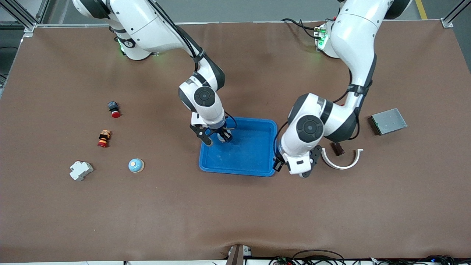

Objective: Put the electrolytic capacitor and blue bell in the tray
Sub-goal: 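Release the bell in the tray while the left gripper carries the capacitor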

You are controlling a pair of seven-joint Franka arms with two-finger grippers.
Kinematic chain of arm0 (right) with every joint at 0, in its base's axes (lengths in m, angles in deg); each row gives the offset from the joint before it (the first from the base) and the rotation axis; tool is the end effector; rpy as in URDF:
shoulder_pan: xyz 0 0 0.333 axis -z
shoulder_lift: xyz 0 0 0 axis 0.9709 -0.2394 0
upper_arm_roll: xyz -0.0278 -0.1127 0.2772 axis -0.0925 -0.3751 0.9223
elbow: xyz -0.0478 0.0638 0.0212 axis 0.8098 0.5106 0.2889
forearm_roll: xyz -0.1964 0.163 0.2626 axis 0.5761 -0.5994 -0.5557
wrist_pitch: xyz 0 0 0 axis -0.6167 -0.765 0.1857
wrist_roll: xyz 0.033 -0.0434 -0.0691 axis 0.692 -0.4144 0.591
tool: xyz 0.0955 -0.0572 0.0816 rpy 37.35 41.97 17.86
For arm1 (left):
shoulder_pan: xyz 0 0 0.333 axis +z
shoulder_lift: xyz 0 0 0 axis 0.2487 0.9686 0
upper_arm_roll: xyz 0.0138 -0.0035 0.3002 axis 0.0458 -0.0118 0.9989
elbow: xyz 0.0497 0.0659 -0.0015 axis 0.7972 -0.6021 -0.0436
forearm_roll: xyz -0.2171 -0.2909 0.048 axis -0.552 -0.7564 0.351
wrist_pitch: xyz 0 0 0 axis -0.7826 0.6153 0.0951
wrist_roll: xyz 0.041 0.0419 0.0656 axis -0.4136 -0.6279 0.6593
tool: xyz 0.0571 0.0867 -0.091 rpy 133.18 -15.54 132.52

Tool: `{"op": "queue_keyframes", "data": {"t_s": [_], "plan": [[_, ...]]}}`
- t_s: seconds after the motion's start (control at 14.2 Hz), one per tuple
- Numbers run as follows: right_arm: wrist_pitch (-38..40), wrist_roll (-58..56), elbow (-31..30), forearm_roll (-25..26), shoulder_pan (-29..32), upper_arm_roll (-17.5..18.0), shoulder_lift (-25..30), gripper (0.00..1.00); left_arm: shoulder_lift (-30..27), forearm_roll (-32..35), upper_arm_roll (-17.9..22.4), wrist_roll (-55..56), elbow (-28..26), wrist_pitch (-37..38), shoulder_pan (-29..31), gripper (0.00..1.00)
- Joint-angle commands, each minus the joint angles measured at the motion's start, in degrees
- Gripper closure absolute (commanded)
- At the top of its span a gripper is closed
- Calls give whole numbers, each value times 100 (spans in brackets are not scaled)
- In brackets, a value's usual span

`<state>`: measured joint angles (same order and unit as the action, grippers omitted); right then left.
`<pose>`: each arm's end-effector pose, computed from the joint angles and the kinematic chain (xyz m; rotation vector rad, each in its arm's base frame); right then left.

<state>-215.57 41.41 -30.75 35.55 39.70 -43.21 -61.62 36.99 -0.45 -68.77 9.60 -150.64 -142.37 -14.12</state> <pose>0.4850 0.4259 0.1671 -2.8067 1.2071 -0.0089 0.6042 -0.3496 0.2703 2.6898 1.4985 -0.0672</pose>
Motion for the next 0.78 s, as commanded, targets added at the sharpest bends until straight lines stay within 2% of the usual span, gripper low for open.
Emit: {"op": "queue_keyframes", "data": {"t_s": [0.0, 0.07, 0.28, 0.49, 0.64, 0.71], "plan": [[-16, 154, 185, 200, -126, -175, -154, 78, 195, -44, 61, 267, 1, 25, -214, 100], [-8, 163, 185, 226, -152, -219, -145, 1, 257, -44, 61, 355, -8, 16, -285, 100], [220, 84, 412, 244, -74, -228, -75, 0, 275, -44, 61, 522, -60, 34, -495, 100], [1604, -353, 799, 235, 75, -219, 302, 0, 284, -35, 61, 751, -95, 34, -514, 100], [2222, -1569, 643, 244, 443, -219, 819, 0, 293, -35, 61, 778, -235, 34, -557, 100], [2286, -2204, 424, 235, 732, -219, 1074, 0, 310, -35, 61, 839, -306, 34, -575, 100]]}}
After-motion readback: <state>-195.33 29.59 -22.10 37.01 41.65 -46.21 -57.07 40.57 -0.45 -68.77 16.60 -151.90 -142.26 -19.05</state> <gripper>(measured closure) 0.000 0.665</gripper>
